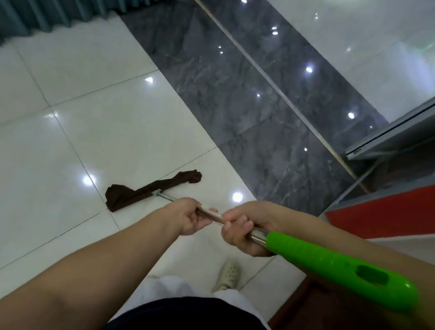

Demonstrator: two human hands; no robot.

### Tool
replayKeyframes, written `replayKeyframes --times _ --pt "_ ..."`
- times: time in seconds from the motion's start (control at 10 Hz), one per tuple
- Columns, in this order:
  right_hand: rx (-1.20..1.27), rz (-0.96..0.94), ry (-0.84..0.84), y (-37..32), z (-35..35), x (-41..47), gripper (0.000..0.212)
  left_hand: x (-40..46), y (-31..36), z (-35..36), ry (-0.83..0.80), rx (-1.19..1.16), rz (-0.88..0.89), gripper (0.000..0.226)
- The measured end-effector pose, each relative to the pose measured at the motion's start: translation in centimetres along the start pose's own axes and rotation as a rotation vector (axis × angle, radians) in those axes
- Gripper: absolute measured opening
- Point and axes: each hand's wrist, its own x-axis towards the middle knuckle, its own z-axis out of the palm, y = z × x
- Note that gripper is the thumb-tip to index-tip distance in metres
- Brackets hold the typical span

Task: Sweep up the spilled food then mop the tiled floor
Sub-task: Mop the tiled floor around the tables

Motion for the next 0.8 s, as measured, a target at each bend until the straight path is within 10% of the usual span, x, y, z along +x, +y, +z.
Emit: replayKeyframes --times 0.8 --pt "-0.741 0.224 0.077 -18.8 -2.2 -1.3 0.035 4.9 4.0 7.9 0.105 -0.803 0.285 0.028"
